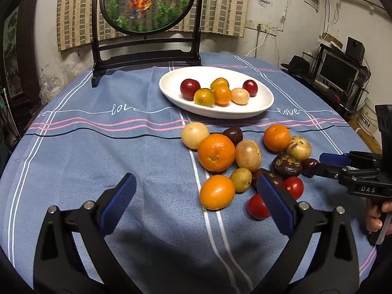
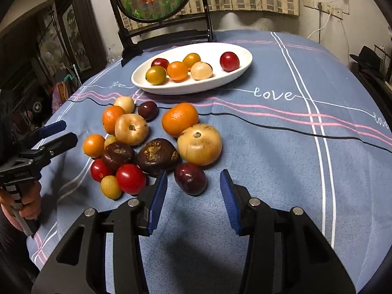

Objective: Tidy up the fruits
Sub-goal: 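Grasp a dark red plum with the right tool while the left tool grasps an orange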

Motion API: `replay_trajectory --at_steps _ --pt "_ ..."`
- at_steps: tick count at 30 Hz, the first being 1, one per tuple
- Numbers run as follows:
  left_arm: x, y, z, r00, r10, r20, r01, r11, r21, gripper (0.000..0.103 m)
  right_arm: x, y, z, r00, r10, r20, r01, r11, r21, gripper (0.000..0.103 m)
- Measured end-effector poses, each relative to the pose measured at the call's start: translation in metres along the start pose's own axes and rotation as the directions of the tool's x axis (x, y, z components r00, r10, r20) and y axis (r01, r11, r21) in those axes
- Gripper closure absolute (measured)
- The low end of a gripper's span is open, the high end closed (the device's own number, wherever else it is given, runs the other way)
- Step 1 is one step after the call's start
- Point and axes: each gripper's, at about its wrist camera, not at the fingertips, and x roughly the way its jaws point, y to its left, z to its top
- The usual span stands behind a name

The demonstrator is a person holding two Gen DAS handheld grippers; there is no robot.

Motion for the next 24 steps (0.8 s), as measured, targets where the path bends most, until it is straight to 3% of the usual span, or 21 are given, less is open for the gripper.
replay_trajectory --at_steps 11,24 --pt "0.003 0.006 0.002 1.0 0.001 -0.012 -0.002 0.999 -0.035 0.002 0.007 0.002 0.002 0.999 -0.008 -0.032 0.008 1.0 -0.018 0.057" --pt "0.003 0.003 0.0 1.0 0.015 -0.009 -0.015 1.0 -0.013 0.002 0.02 0.007 0.002 0.997 -0.046 -0.066 0.043 0.998 -0.053 0.073"
